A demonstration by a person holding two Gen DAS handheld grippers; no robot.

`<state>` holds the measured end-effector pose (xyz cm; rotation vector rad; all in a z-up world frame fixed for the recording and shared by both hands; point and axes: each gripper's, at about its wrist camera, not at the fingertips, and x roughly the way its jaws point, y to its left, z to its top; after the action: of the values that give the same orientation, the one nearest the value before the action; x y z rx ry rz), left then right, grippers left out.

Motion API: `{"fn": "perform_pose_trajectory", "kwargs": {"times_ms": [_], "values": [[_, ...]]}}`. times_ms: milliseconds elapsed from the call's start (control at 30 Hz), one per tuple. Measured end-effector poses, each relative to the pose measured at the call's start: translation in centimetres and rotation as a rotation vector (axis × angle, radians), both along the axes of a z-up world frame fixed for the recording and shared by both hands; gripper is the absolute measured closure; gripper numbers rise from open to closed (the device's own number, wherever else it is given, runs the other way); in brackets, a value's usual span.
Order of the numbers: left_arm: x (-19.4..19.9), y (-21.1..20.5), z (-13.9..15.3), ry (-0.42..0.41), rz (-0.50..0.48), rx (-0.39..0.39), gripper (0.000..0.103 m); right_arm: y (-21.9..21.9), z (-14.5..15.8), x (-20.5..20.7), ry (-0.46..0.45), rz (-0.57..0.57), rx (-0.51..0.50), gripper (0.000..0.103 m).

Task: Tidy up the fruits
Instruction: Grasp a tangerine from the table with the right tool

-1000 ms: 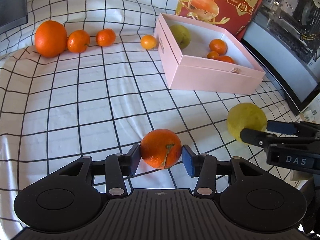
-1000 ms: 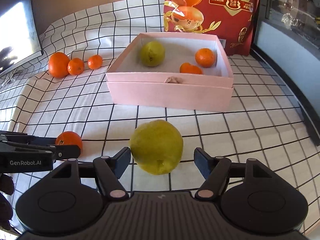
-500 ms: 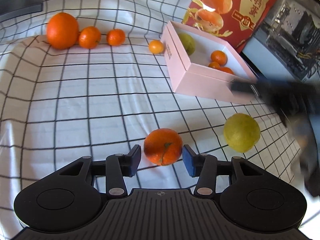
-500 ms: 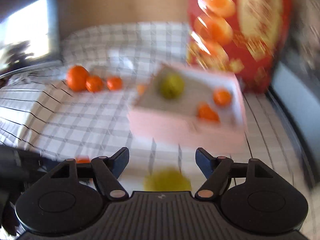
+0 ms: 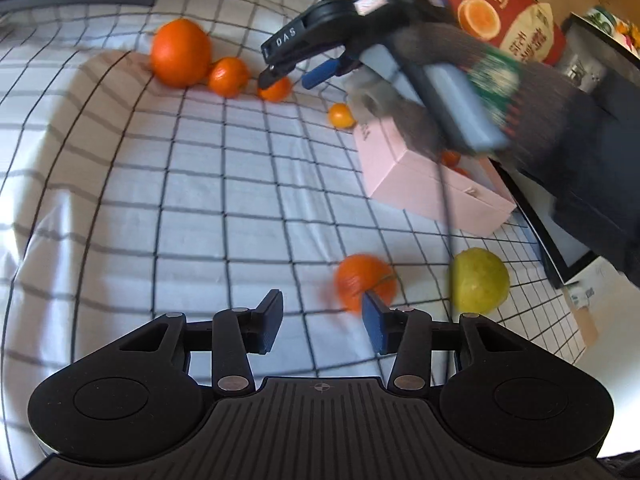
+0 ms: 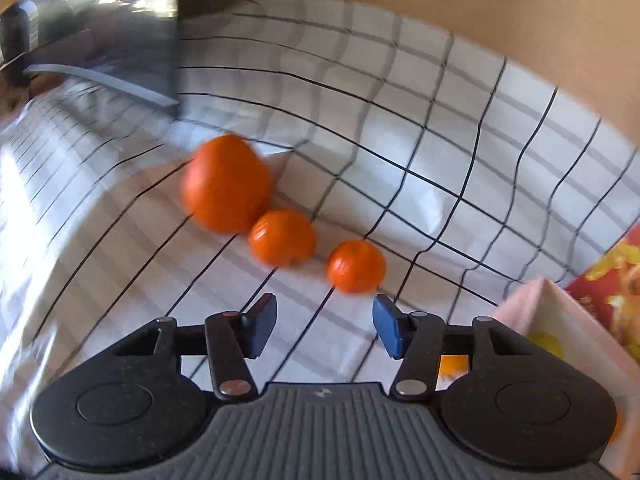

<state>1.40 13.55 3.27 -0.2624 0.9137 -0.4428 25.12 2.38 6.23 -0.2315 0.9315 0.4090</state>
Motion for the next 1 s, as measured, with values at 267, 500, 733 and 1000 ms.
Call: {"fn": "perform_pose_trajectory", "kwargs": {"times_ms": [267, 500, 733, 1000], "values": [[-1.6, 1.7, -0.1, 0.002, 0.025, -0.021, 0.055, -0.6, -3.1, 5.2, 0.119, -0.153, 0.067, 0.062], [-0.5, 0.8, 0.3, -0.025, -0.032, -0.017, 0.055, -4.0, 1.8, -5.9, 0.030, -0.119, 0.165, 0.062], [0.7, -2.5, 1.8, -0.094, -0.157, 0.112, 0.055, -10.4, 3.9, -17.2, -0.065, -0.218, 0.157, 0.062], [1.8, -6.3, 1.4, -0.107, -0.282, 0.266, 0.055, -17.5, 2.3, -25.4, -0.077, -0.516, 0.164, 0.062]]}}
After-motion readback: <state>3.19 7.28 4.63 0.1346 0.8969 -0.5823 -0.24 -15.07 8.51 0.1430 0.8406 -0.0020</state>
